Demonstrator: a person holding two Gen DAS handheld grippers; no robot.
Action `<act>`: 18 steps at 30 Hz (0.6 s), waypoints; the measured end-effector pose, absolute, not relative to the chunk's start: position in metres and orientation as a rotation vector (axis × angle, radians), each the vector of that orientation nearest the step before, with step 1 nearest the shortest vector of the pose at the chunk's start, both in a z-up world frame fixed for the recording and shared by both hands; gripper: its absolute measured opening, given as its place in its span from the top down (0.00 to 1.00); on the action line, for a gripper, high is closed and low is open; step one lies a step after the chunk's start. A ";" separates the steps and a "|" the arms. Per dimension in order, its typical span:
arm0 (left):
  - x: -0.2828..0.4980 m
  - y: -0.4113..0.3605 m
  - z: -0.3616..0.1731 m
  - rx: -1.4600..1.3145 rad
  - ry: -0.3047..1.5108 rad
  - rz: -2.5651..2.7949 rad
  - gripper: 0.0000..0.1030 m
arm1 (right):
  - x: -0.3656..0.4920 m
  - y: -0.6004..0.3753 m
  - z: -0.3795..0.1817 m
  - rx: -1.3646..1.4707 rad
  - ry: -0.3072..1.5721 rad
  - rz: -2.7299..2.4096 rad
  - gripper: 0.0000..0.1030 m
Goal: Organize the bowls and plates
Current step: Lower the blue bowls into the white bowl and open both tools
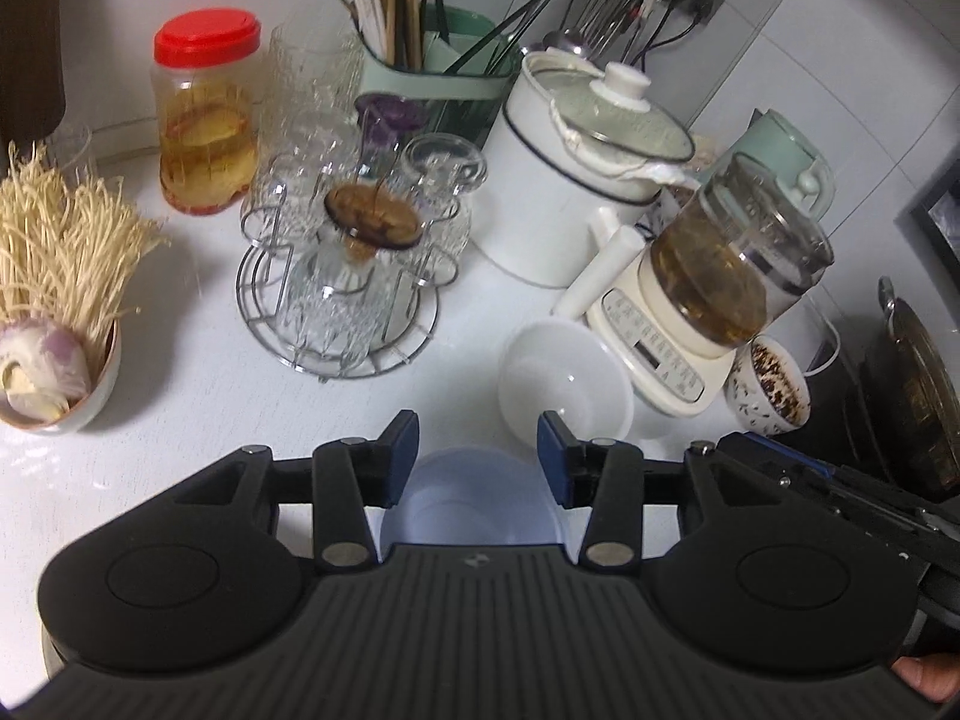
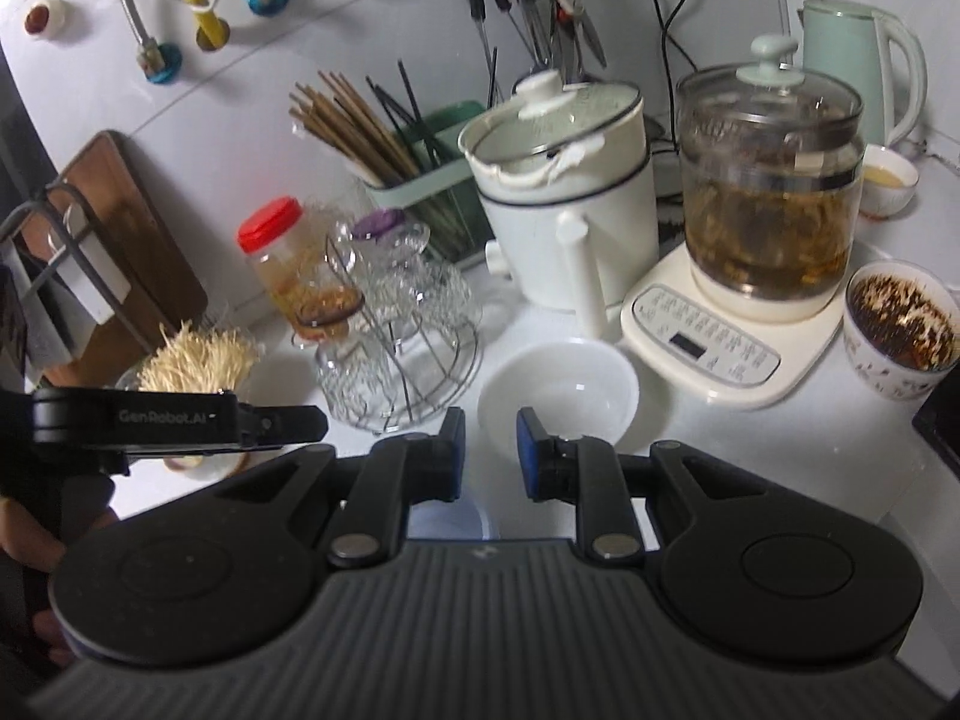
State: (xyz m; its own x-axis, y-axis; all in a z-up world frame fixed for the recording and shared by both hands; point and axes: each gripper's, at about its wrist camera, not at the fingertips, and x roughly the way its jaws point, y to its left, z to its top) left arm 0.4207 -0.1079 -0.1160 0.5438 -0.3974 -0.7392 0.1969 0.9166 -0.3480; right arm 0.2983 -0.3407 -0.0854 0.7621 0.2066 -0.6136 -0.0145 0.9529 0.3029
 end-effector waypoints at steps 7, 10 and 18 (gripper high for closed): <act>0.441 -0.123 -0.118 -0.212 0.965 -0.372 0.48 | 0.313 -0.356 -0.082 0.295 0.705 0.083 0.78; 0.453 -0.132 -0.123 -0.197 0.988 -0.366 0.43 | 0.322 -0.365 -0.085 0.298 0.722 0.070 0.78; 0.481 -0.155 -0.142 -0.192 1.043 -0.408 0.43 | 0.351 -0.382 -0.104 0.341 0.799 0.020 0.47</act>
State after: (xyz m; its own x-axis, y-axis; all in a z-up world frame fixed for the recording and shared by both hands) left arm 0.4811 -0.1547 -0.1420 0.4378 -0.4156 -0.7972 0.2361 0.9088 -0.3441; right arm 0.3511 -0.3822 -0.1041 0.7001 0.1457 -0.6990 0.1103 0.9452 0.3074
